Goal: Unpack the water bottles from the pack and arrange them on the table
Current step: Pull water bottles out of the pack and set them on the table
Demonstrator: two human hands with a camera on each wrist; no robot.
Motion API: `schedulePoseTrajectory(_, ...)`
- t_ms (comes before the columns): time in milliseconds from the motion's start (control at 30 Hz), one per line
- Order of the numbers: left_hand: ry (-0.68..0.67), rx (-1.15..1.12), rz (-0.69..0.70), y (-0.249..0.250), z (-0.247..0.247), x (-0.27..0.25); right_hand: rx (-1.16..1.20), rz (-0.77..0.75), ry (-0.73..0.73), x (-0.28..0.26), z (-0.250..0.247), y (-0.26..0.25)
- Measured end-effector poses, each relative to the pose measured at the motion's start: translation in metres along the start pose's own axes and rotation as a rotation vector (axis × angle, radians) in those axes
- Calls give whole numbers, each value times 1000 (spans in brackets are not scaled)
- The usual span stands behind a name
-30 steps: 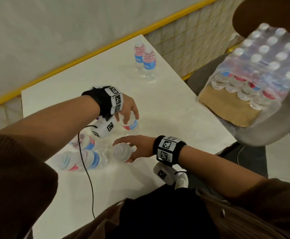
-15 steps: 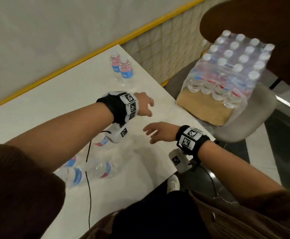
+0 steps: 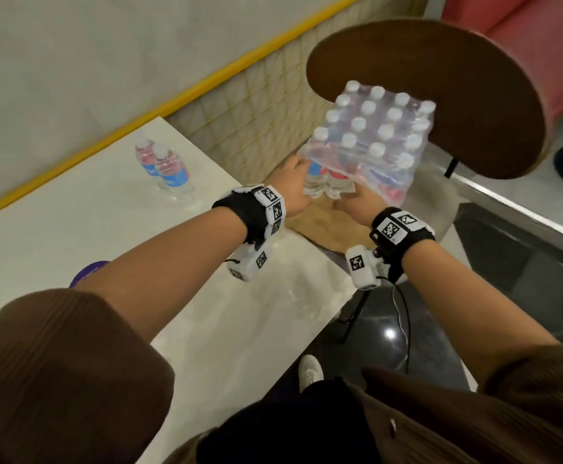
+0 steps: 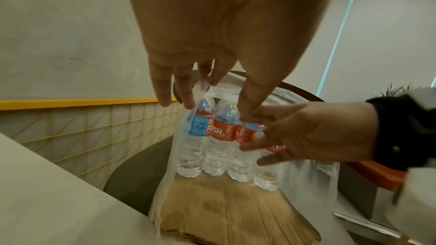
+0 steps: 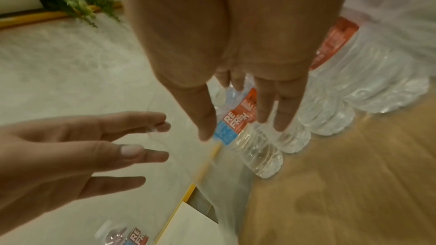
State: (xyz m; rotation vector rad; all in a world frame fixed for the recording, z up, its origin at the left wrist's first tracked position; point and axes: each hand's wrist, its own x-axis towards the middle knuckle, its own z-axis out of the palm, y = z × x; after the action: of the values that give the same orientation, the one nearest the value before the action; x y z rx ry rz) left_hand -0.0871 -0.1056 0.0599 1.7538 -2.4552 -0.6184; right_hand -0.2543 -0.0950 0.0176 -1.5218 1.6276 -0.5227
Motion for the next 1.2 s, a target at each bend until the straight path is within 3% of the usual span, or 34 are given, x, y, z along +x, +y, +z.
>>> schedulePoseTrajectory(200, 56, -60, 42, -2, 8, -3, 242, 212, 22, 24, -10, -20)
schedulePoseTrajectory(300, 43, -50, 56, -6, 10, -6, 240, 303, 117, 39, -10, -15)
schedulePoseTrajectory(467, 5, -62, 48, -15, 14, -5, 266, 395, 97, 36, -6, -15)
schedulePoseTrajectory(533, -18, -82, 19, -16, 16, -3, 287, 356, 55, 32, -1, -12)
schedulePoseTrajectory(700, -68, -161, -55, -6, 20, 4, 311, 85, 154, 0, 12, -5)
schedulePoseTrajectory(833, -130, -249, -123, 4, 29, 11, 296, -163, 77, -17, 14, -7)
schedulePoseTrajectory(900, -182, -276, -120, 4, 32, 13, 244, -160, 60, -17, 9, -3)
schedulePoseTrajectory(1033, -207, -348, -192, -7, 26, 11, 114, 89, 227, -6, -13, 2)
schedulePoseTrajectory(1133, -170, -353, -168, -16, 24, 0, 12, 196, 233, 8, -22, 2)
schedulePoseTrajectory(1200, -175, -297, -148, -17, 19, -11, 100, 313, 190, 18, -24, 2)
